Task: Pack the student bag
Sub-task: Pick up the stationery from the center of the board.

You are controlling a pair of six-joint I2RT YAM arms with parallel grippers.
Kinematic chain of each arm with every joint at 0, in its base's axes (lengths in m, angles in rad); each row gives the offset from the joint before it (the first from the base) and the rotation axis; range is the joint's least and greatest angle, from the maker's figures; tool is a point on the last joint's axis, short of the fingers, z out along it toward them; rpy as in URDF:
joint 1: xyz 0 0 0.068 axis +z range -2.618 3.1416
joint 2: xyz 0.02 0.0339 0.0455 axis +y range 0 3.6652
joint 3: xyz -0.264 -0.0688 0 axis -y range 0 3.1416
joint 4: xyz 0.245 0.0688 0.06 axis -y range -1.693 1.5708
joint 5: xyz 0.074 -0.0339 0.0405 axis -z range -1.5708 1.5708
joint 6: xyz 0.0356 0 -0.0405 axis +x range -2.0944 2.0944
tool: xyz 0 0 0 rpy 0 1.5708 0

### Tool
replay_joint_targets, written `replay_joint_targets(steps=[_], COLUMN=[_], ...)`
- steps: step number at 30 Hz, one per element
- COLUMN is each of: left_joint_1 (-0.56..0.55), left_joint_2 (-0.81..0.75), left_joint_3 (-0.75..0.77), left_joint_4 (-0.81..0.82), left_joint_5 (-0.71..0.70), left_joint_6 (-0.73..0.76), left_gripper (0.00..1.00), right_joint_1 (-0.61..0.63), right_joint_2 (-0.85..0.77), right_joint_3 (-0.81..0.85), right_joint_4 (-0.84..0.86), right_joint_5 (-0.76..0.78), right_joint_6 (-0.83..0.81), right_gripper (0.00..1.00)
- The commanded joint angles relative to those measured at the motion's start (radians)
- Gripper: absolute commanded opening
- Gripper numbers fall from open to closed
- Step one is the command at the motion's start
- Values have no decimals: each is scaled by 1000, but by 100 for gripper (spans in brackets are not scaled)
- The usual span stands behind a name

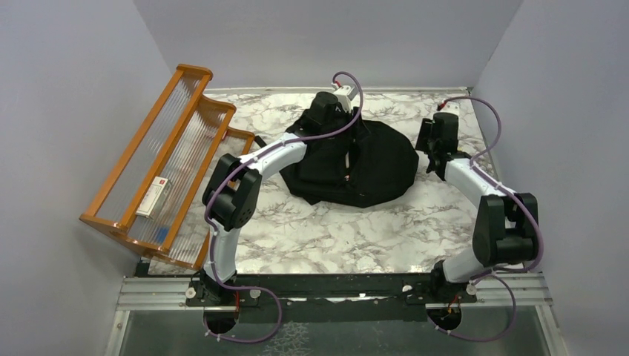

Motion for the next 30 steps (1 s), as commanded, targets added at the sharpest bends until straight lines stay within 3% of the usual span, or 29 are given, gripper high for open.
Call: replay_joint_targets(steps=[1, 13, 18, 30], left_joint_1=[13, 20, 21, 20], left_joint_2=[-33, -47, -55, -74], left_joint_3=[-2, -8, -13, -26], left_joint_4=[-12, -33, -37, -35], left_joint_5=[38, 35, 36, 33], left_joint_6=[24, 42, 43, 47], left_gripper=[47, 47, 47, 48], right_joint_1=[-3, -34, -84, -139], right_joint_2=[81, 145, 145, 225], right_joint_3=[64, 50, 60, 143], right_joint_4=[161, 252, 234, 219], right_joint_5=[-6, 32, 14, 4], right_joint_6=[-102, -188, -99, -119], right_gripper=[58, 58, 58, 58])
